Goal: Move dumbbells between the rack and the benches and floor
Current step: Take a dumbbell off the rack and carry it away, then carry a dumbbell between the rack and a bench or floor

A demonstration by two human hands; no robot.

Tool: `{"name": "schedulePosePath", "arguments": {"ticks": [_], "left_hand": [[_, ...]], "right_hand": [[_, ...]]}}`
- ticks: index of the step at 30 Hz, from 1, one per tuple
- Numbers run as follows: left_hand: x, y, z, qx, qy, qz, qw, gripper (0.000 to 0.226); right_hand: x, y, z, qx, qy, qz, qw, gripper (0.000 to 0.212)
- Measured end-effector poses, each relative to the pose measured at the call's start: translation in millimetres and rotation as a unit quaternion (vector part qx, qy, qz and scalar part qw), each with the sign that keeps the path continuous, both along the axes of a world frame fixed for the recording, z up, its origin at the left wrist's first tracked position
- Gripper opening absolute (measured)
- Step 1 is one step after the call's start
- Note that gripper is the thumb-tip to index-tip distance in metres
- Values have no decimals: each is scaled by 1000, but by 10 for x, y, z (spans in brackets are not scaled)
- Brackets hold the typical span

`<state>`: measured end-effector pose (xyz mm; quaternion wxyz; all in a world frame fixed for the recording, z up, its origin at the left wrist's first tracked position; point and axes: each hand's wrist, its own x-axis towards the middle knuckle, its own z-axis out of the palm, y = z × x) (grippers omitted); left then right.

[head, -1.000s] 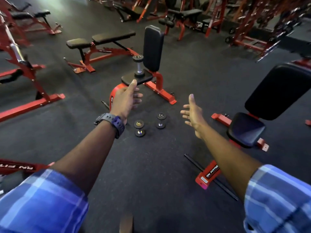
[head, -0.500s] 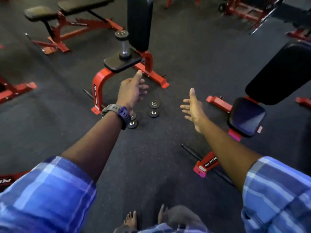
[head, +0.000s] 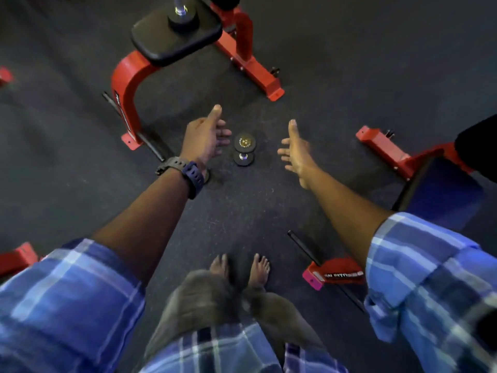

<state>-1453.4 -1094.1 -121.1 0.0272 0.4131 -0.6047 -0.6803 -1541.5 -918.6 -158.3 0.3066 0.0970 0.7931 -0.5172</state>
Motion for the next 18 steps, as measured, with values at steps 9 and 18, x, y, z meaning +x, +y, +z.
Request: {"name": "schedulePosePath", "arguments": {"ticks": [9,18], "left_hand": [[-1555,-636,-1862,37,-76,22,996,48],[-2571,-1074,-4293,4,-140,-36,990,44]], "right_hand": [[-1408,-716,-2055,50,-59,19,997,50],[-2276,-1052,-4726,162,-53,170,971,39]]}}
